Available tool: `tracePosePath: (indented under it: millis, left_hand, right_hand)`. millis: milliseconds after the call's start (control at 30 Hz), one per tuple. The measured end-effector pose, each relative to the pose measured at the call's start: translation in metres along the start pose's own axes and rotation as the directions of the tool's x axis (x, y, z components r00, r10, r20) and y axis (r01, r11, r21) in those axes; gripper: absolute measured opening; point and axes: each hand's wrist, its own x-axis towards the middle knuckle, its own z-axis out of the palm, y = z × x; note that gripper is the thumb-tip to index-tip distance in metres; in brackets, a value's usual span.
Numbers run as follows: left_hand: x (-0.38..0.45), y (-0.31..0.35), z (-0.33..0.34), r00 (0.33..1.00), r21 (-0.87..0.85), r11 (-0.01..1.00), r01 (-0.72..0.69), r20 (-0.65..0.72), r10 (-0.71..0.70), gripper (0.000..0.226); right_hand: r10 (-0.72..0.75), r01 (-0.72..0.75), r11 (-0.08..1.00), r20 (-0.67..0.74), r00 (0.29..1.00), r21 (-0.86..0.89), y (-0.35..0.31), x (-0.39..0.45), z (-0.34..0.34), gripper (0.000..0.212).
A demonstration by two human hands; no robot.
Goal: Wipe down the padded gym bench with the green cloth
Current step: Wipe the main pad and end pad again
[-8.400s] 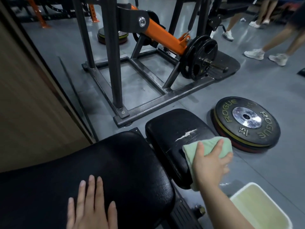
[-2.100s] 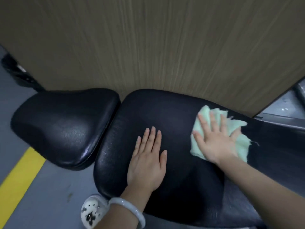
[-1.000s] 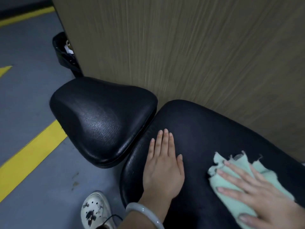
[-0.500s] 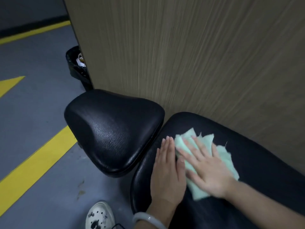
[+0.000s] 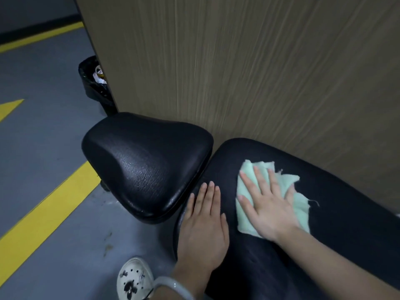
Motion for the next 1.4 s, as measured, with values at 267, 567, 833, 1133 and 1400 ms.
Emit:
tracePosePath:
  millis: [267, 567, 833, 1133, 1400]
  left_hand:
    - [0.002, 0.002, -0.004, 0.999, 0.015, 1.0, 0.003, 0.044, -0.004, 0.055]
    - [0.002, 0.002, 0.001, 0.999, 0.026, 1.0, 0.015, 0.032, -0.016, 0.057]
    - [0.002, 0.001, -0.003, 0.999, 0.044, 0.999, 0.0, 0.046, -0.003, 0.056]
    - [0.002, 0.0, 0.0, 1.0, 0.069, 0.998, -0.006, 0.028, 0.005, 0.055]
    - [0.004, -0.005, 0.004, 0.999, 0.018, 0.999, -0.029, 0.023, 0.029, 0.054]
  right_hand:
    - [-0.344, 0.346, 0.936, 0.048, 0.938, -0.061, 0.015, -0.046, 0.003, 0.056]
    - [-0.018, 0.018, 1.0, 0.005, 1.0, -0.02, 0.048, -0.006, -0.004, 0.057]
    - [-0.18, 0.18, 0.984, 0.011, 0.984, 0.016, -0.002, -0.017, 0.003, 0.058]
    - [0.423, -0.409, 0.891, -0.031, 0.906, 0.199, 0.118, -0.144, 0.014, 0.051]
    - [0.42, -0.417, 0.9, -0.002, 0.907, 0.13, 0.007, -0.027, 0.007, 0.058]
